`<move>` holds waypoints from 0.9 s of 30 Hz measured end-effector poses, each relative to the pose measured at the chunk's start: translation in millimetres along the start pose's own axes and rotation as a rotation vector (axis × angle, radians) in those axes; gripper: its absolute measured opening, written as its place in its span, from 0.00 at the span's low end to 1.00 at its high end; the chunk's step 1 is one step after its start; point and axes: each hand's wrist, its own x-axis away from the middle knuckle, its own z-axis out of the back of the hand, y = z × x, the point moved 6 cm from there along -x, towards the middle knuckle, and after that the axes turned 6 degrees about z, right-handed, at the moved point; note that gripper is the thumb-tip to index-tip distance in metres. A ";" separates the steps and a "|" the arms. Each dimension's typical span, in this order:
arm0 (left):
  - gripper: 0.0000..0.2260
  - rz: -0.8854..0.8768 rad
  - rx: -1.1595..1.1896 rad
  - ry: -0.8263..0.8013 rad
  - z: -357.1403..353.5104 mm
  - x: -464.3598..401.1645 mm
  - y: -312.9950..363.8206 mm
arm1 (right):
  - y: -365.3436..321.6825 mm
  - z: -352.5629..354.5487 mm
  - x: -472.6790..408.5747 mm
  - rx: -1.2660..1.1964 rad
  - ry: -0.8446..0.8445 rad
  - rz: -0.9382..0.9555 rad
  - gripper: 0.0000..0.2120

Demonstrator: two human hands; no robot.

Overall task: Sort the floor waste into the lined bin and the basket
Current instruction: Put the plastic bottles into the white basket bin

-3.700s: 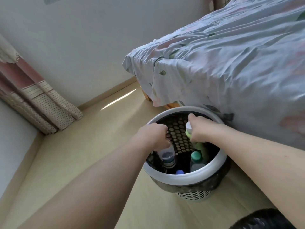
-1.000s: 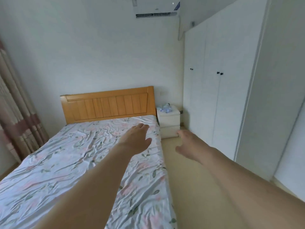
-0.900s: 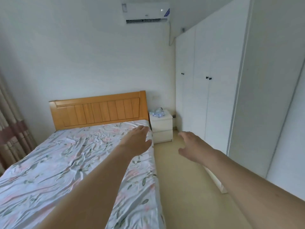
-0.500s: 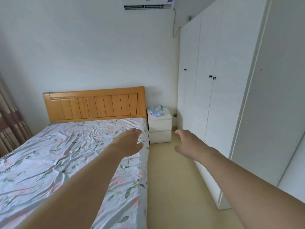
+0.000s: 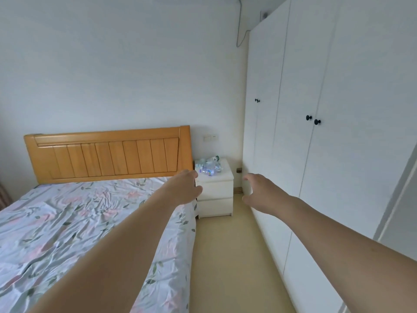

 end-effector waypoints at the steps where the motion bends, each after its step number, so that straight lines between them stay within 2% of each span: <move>1: 0.23 0.004 -0.006 -0.012 -5.8 -18.9 1.0 | 10.4 -0.1 -19.2 -0.011 -0.005 -0.005 0.29; 9: 0.22 0.051 -0.002 -0.027 -56.1 -222.5 13.0 | 126.7 -21.9 -219.6 -0.090 -0.045 -0.012 0.30; 15: 0.22 0.137 0.010 -0.066 -72.3 -370.7 4.5 | 198.7 -11.4 -370.5 -0.108 -0.081 -0.008 0.30; 21: 0.22 0.267 0.112 -0.077 -86.2 -511.8 -35.7 | 231.8 -31.6 -524.4 -0.112 -0.172 0.011 0.29; 27: 0.23 0.394 0.264 -0.114 -137.9 -654.7 -102.7 | 253.3 -81.6 -690.6 -0.192 -0.178 -0.007 0.26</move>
